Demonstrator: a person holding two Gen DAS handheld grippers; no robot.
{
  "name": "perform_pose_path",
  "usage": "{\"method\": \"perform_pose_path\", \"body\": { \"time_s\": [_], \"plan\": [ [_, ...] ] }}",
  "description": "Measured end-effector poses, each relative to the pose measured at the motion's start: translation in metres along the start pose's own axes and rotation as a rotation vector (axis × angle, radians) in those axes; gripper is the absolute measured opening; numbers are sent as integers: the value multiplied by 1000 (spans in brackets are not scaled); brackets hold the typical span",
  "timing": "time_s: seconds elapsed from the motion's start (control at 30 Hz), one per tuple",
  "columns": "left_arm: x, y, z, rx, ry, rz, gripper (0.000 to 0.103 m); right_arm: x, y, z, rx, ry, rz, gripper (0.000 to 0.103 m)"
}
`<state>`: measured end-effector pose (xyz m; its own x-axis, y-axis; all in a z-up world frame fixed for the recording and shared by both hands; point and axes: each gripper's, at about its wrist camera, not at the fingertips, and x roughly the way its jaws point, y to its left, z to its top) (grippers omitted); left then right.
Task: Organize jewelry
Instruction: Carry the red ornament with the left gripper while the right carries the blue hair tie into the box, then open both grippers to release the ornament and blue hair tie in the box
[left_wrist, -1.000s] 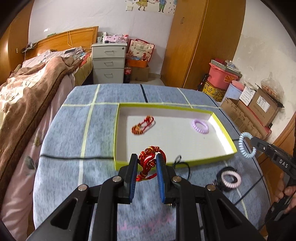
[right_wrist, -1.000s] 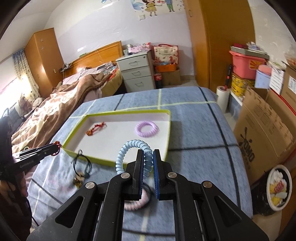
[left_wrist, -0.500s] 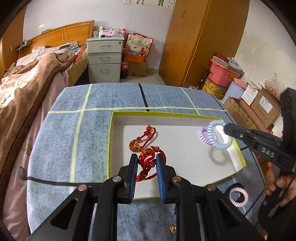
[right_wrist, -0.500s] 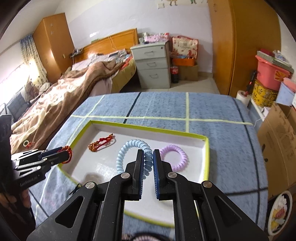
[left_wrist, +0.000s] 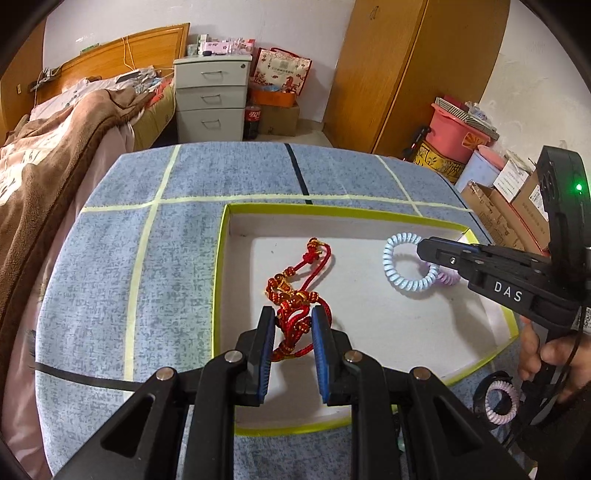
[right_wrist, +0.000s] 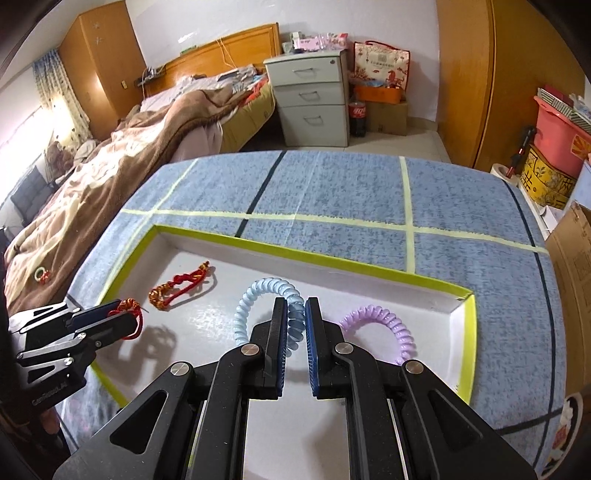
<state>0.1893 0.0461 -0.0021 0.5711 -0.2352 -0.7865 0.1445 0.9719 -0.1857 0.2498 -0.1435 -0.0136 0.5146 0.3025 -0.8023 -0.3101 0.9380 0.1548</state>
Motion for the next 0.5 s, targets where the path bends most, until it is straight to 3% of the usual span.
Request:
{"method": "perform_pose_path", "body": {
  "time_s": [0.5],
  "plan": [
    [11,-2,0,1,26,10,23,17,-4,3,10,33,-5,10]
  ]
}}
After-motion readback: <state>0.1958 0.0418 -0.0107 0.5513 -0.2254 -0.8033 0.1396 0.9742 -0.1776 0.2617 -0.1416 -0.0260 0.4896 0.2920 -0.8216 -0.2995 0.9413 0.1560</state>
